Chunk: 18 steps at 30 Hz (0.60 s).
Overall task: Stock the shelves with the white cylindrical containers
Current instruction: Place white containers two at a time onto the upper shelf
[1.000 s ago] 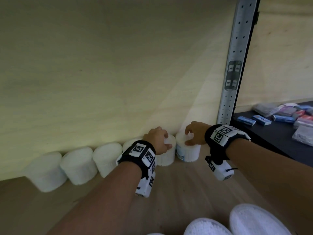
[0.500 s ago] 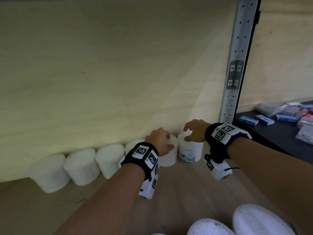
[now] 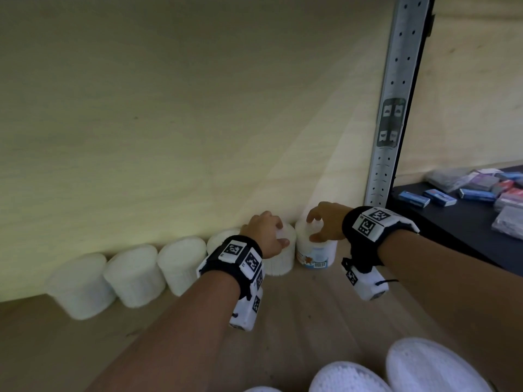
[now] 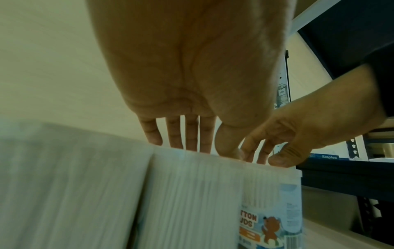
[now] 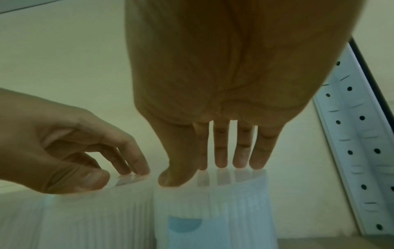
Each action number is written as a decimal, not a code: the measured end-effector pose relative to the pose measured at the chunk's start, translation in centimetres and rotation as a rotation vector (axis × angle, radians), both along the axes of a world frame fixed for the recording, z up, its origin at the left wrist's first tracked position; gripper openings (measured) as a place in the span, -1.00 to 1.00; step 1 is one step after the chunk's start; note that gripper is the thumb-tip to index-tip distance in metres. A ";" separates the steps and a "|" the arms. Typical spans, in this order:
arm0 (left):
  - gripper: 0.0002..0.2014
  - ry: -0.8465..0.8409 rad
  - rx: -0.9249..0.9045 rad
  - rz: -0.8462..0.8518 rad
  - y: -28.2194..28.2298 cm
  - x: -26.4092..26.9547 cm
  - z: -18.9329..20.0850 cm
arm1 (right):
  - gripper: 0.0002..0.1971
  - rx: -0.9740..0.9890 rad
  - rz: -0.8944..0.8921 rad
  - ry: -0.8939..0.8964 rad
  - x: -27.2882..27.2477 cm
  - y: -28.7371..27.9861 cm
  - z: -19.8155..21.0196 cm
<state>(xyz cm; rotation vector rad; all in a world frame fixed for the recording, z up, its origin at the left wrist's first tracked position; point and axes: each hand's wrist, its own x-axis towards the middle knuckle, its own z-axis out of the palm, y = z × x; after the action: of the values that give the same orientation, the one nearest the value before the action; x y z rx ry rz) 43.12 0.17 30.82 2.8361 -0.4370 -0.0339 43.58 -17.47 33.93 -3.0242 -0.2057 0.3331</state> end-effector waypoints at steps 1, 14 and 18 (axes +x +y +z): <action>-0.53 0.003 -0.004 0.003 0.0 0.0 0.0 | -0.42 -0.001 0.011 0.010 -0.1 0.0 0.2; -0.54 -0.004 -0.055 0.030 -0.1 0.1 -0.3 | -0.40 -0.018 -0.041 -0.083 0.2 0.0 -0.2; -0.53 -0.004 -0.059 0.033 -0.1 0.2 -0.4 | -0.33 -0.050 -0.055 -0.063 0.4 0.2 -0.7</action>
<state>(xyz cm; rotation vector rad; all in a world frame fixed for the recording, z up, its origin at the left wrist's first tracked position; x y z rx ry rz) 43.29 0.07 30.44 2.7852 -0.3857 -0.0084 44.02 -17.31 33.23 -3.0852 -0.1210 0.2427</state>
